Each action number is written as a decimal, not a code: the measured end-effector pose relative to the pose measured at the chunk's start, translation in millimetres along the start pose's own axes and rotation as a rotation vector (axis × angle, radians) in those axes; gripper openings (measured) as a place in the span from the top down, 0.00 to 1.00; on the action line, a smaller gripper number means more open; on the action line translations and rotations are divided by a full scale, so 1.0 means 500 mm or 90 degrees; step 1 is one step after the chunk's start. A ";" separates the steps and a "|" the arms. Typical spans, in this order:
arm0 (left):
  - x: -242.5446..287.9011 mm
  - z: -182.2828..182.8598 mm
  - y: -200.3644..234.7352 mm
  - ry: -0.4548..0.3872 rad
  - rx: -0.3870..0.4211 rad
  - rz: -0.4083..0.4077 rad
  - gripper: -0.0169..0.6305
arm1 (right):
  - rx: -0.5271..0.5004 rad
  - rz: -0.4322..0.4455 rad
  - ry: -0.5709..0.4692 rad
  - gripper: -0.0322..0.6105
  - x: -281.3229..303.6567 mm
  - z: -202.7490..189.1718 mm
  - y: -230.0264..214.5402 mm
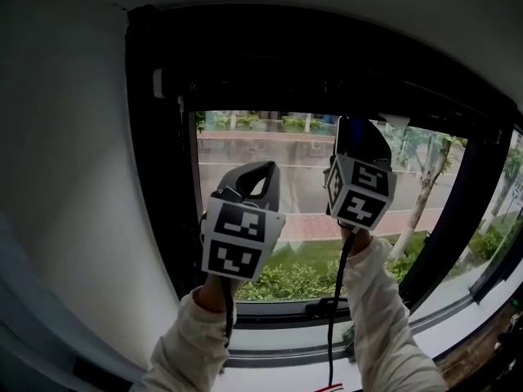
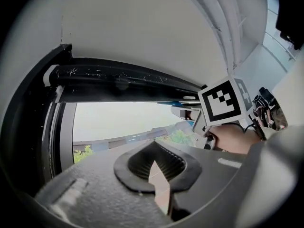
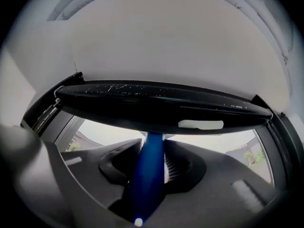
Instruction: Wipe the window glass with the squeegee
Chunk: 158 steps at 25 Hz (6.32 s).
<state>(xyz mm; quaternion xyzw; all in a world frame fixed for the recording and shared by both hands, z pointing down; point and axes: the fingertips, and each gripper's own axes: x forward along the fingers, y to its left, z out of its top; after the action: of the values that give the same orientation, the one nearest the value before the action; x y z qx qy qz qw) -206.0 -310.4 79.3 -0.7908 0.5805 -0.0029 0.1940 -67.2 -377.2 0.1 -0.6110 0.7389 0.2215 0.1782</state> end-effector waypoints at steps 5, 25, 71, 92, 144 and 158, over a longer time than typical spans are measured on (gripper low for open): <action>-0.003 -0.018 -0.010 -0.003 -0.018 -0.010 0.97 | -0.003 0.002 0.010 0.72 -0.007 -0.011 0.002; -0.063 -0.202 -0.082 0.046 -0.097 -0.035 0.97 | -0.025 0.005 0.069 0.72 -0.162 -0.227 0.051; -0.237 -0.689 -0.306 0.321 -0.129 -0.079 0.97 | -0.025 0.066 0.379 0.72 -0.558 -0.766 0.146; -0.261 -0.762 -0.344 0.376 -0.129 -0.100 0.97 | -0.004 0.099 0.567 0.72 -0.715 -0.985 0.177; -0.313 -0.179 -0.010 0.043 0.002 0.021 0.97 | 0.033 0.022 0.097 0.72 -0.153 -0.058 0.235; -0.274 -0.176 0.010 0.034 0.010 0.040 0.97 | 0.001 -0.008 0.082 0.72 -0.040 -0.058 0.241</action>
<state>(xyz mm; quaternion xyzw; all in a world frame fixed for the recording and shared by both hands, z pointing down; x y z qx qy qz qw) -275.6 -212.3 189.5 -0.7703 0.6098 -0.0225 0.1851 -181.2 -357.7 48.2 -0.6284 0.7452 0.1802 0.1318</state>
